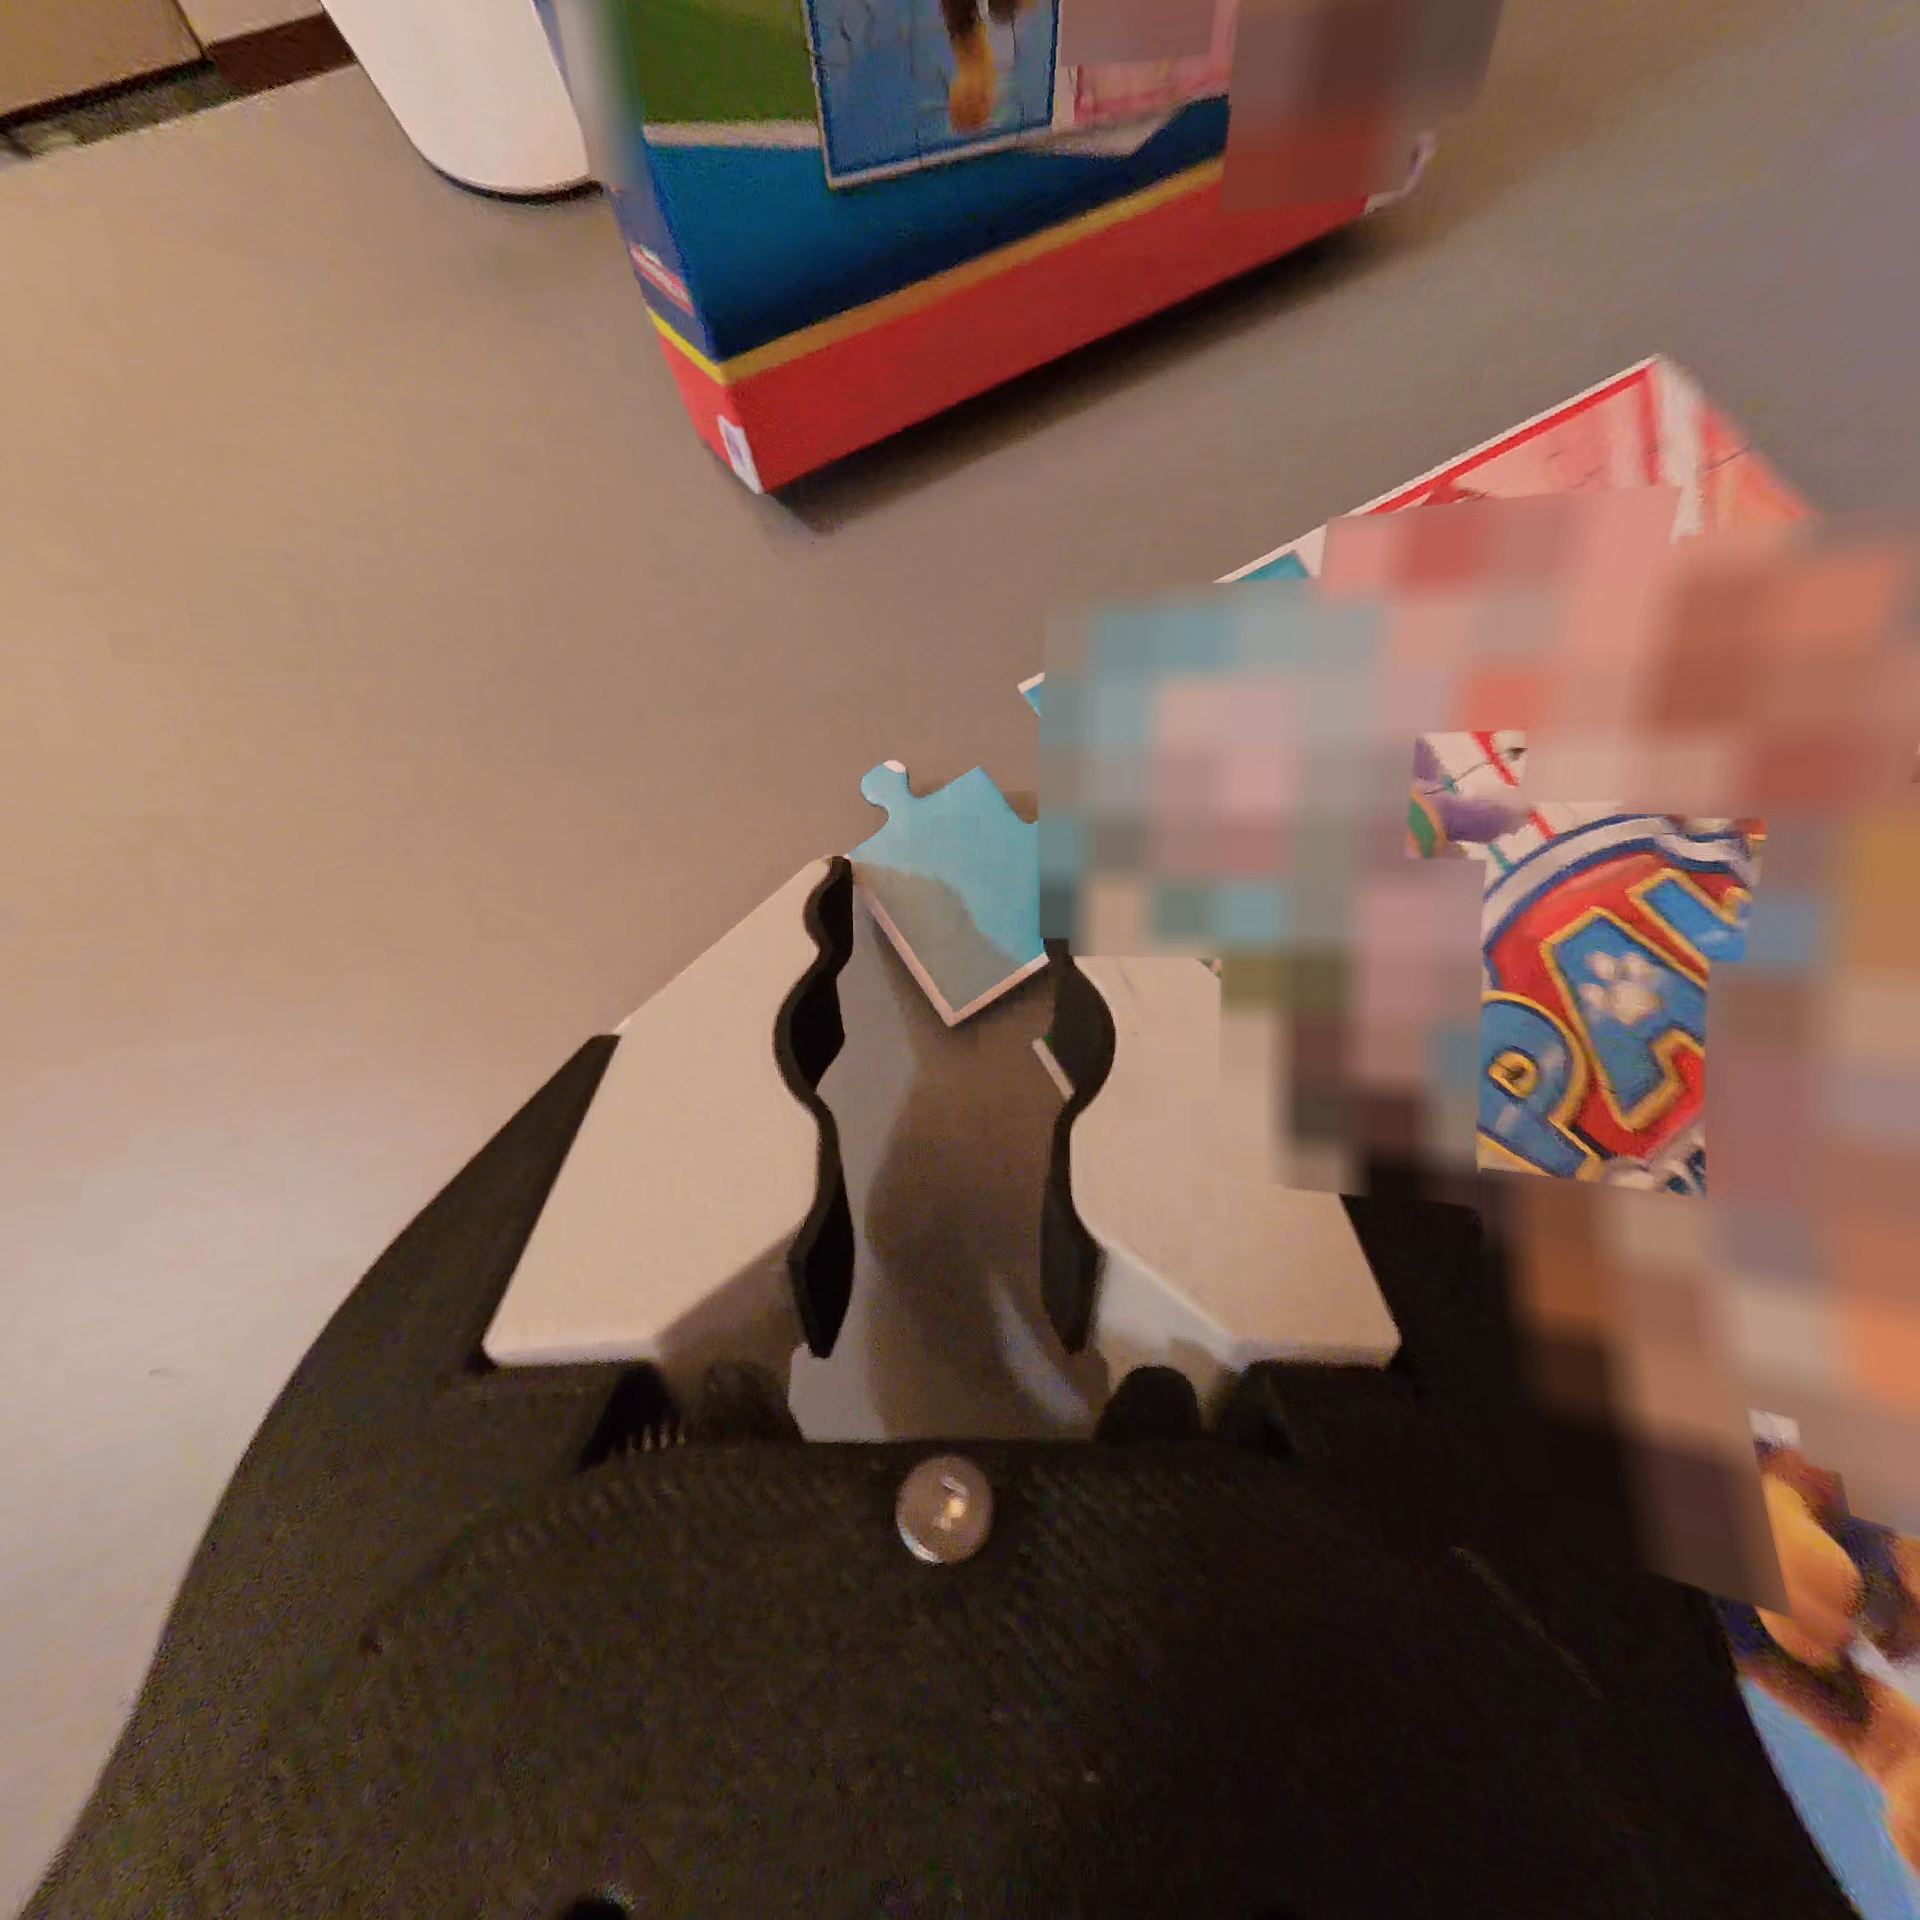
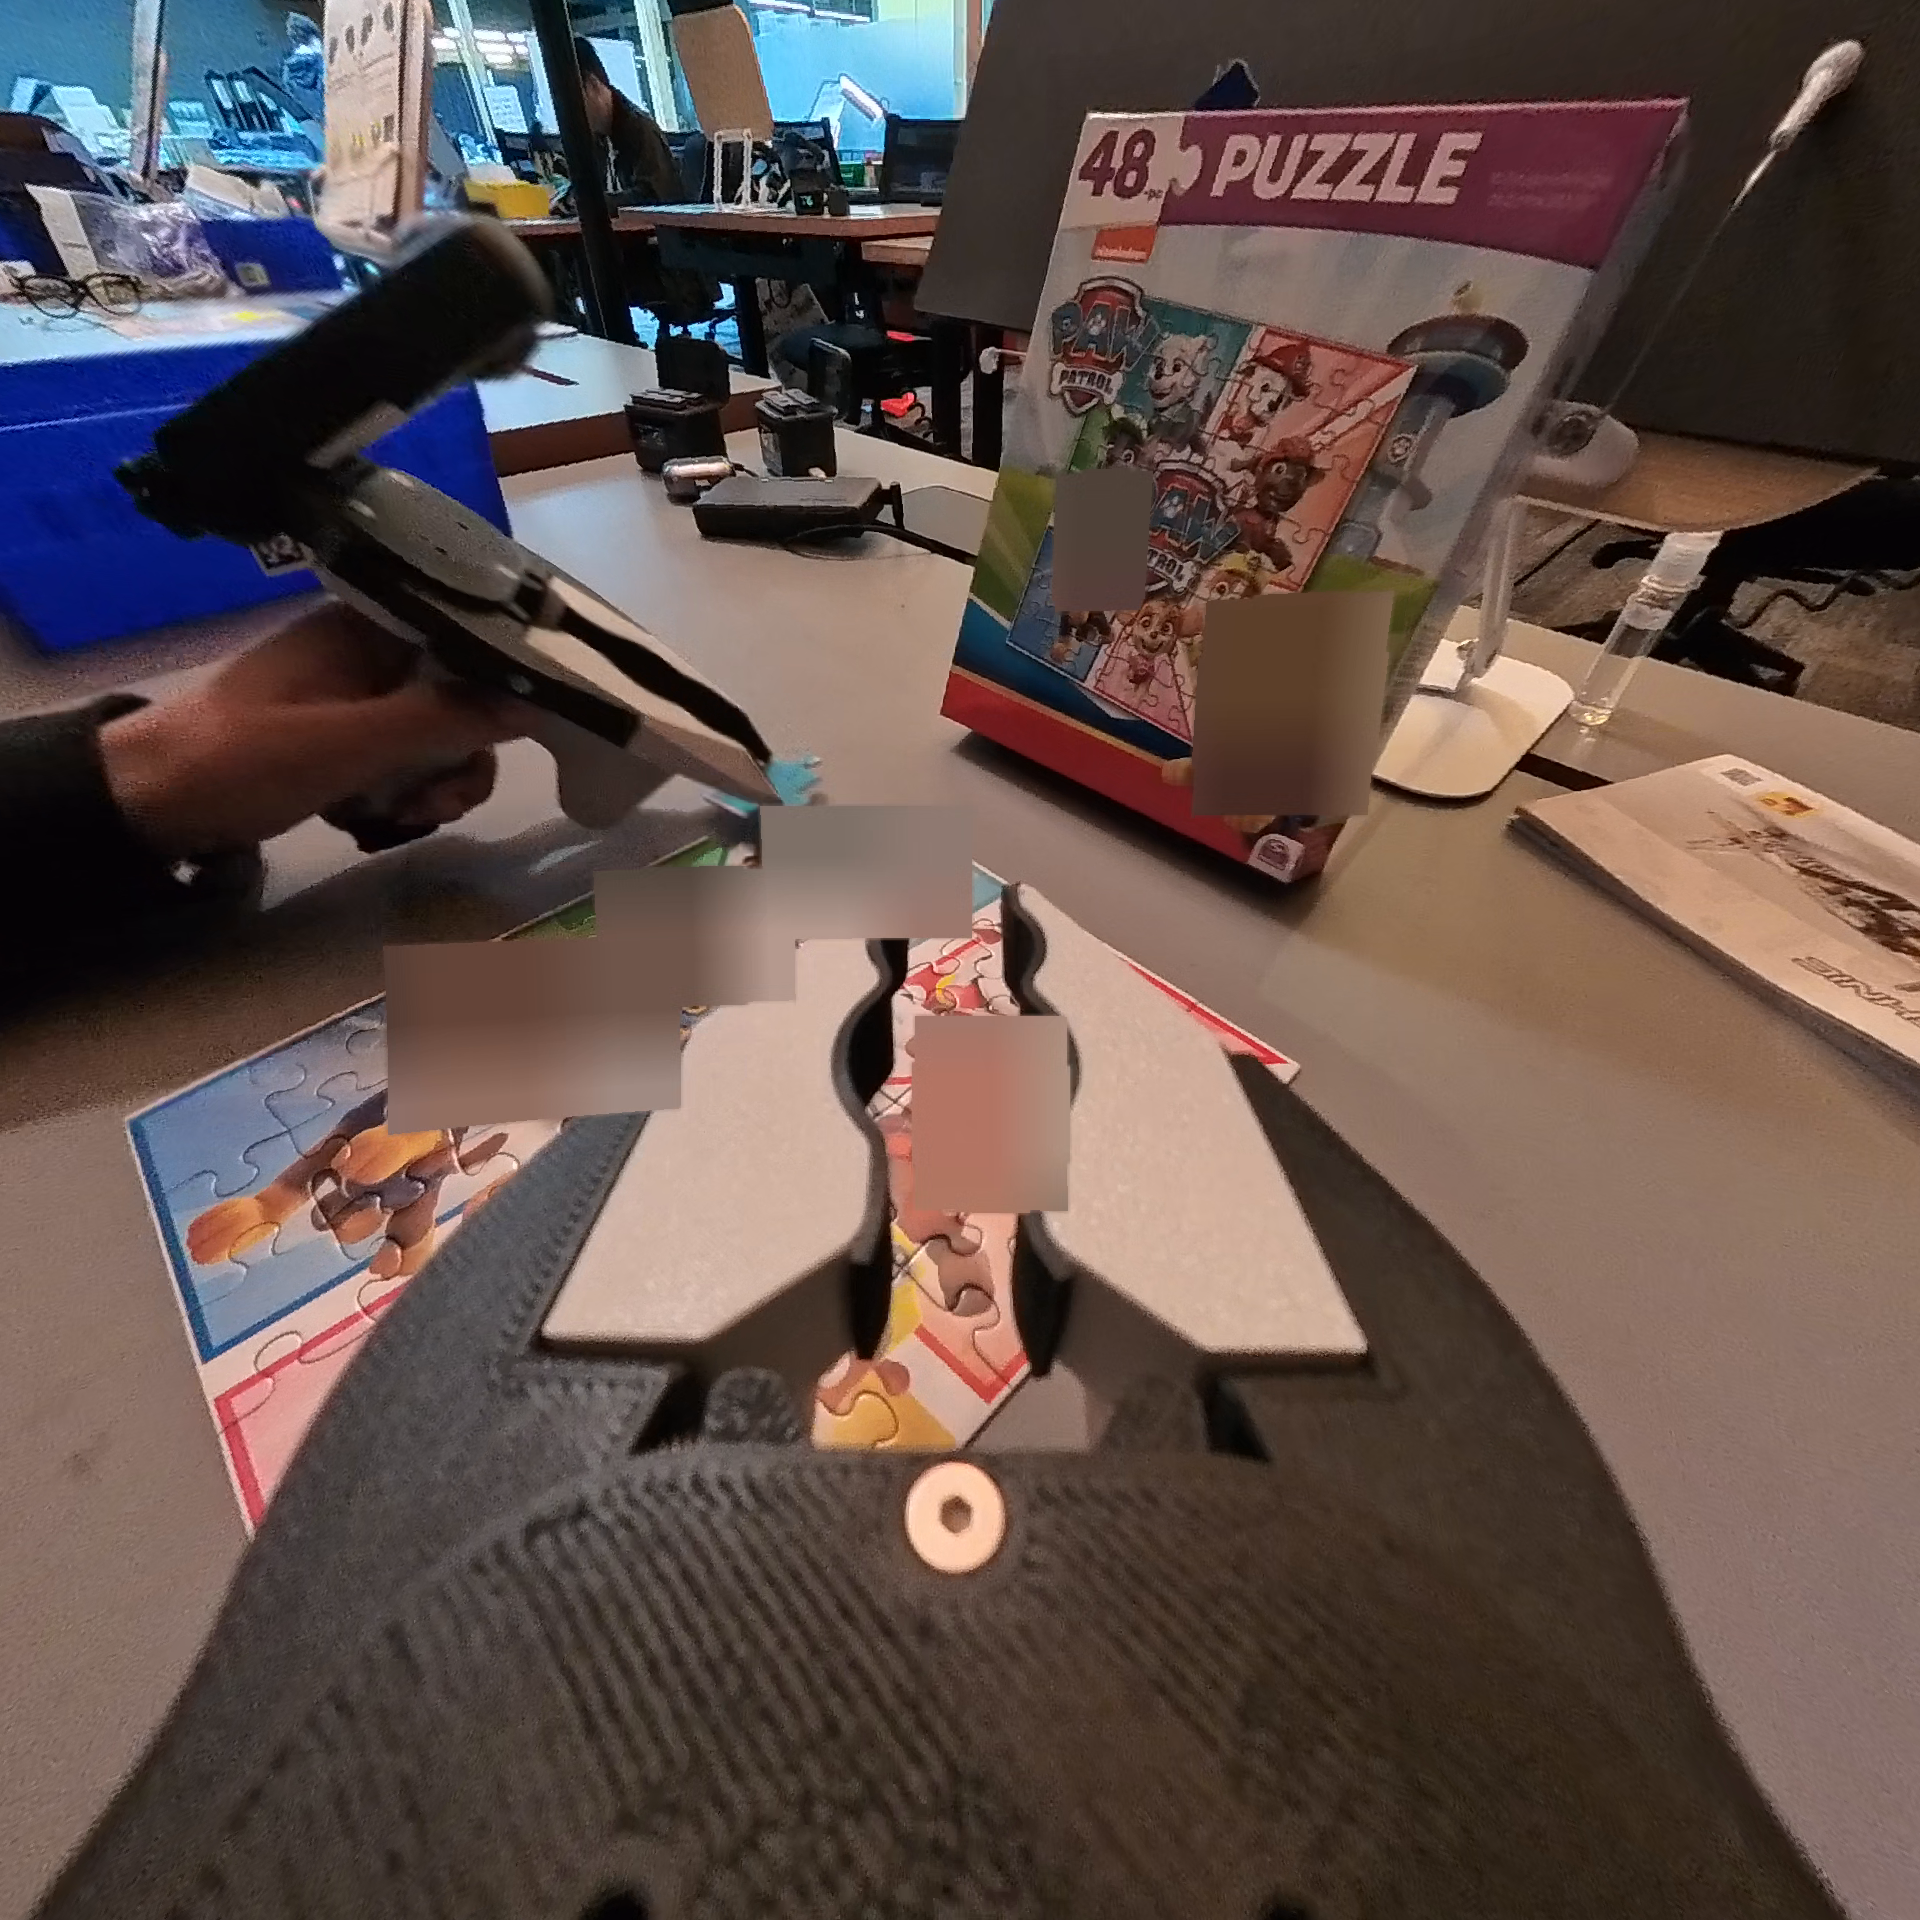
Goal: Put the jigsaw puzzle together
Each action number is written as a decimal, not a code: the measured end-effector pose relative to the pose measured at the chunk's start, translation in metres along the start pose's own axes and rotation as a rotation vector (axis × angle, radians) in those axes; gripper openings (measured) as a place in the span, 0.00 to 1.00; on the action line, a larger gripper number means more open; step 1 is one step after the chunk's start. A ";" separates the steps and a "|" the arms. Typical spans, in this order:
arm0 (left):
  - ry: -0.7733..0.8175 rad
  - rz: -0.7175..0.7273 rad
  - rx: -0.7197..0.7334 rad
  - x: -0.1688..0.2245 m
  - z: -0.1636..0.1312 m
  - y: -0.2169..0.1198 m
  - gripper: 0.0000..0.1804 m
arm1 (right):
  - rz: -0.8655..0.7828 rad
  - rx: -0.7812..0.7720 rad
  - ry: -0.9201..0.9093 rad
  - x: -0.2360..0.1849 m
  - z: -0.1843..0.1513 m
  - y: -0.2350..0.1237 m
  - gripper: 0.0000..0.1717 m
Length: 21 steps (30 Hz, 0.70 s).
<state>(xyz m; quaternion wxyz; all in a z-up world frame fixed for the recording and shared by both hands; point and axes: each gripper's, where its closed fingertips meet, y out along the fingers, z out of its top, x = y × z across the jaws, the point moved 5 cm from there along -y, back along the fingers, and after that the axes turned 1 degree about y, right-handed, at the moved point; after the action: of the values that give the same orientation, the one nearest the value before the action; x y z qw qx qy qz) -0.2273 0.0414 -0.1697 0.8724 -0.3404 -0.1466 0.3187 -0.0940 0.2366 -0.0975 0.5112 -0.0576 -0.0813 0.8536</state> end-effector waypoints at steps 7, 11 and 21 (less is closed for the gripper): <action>0.021 0.072 -0.013 0.006 0.012 0.024 0.20 | 0.015 0.025 0.015 -0.002 0.002 -0.004 0.09; 0.021 0.053 0.041 0.009 0.022 0.018 0.21 | 0.024 0.037 0.033 -0.001 0.003 -0.005 0.09; 0.087 0.060 0.009 0.015 0.021 0.028 0.21 | 0.033 0.033 0.035 -0.003 0.003 -0.004 0.09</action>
<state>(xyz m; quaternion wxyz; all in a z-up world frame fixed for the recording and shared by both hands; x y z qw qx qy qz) -0.2391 0.0774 -0.1736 0.8695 -0.3542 -0.0969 0.3304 -0.0898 0.2357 -0.0937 0.4993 -0.0654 -0.0574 0.8620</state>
